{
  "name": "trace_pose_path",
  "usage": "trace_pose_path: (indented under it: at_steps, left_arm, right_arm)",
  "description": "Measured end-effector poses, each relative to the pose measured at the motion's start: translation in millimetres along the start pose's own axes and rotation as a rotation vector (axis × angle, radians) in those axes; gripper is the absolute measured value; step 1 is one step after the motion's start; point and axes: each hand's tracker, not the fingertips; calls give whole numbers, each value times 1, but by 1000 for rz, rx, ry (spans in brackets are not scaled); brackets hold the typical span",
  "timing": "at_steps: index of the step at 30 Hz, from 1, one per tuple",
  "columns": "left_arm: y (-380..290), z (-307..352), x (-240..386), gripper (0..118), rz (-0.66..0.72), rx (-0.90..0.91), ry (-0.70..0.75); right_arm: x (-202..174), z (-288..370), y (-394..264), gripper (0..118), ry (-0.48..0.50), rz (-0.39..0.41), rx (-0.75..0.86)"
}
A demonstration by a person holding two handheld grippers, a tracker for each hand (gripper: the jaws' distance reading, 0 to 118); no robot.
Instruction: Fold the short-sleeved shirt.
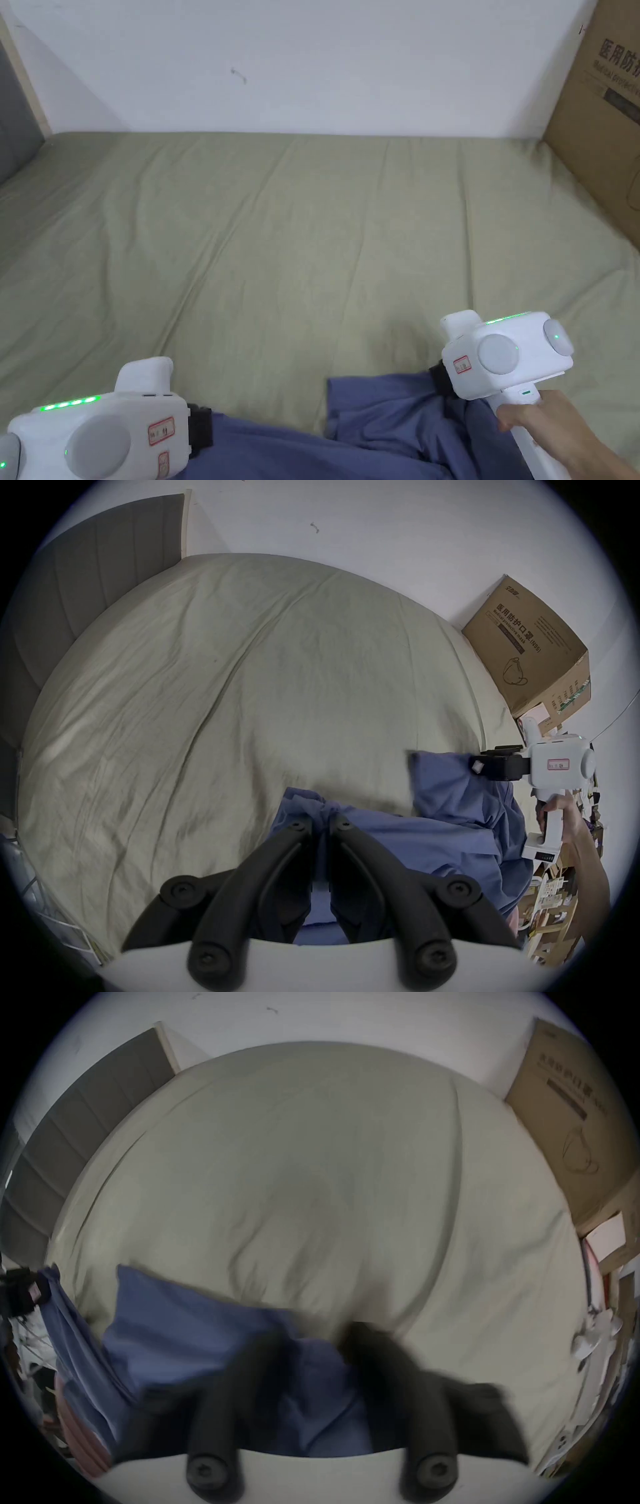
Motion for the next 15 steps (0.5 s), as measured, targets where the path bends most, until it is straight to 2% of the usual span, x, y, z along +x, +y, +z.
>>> trace_pose_path:
  at_steps: [1, 2, 7, 15]
  left_arm:
    - [1, 2, 0, 7, 2, 1, 8]
    - [1, 4, 0, 7, 3, 5, 14]
    - [4, 28, 1, 7, -29, 25, 45]
    - [31, 106, 12, 7, -85, 191, 97]
  right_arm:
    - [0, 3, -1, 4, 7, -25, -6]
    - [4, 2, -1, 4, 64, -64, -24]
    - [19, 40, 4, 4, 37, -172, 62]
    - [93, 189, 19, 4, -48, -294, 307]
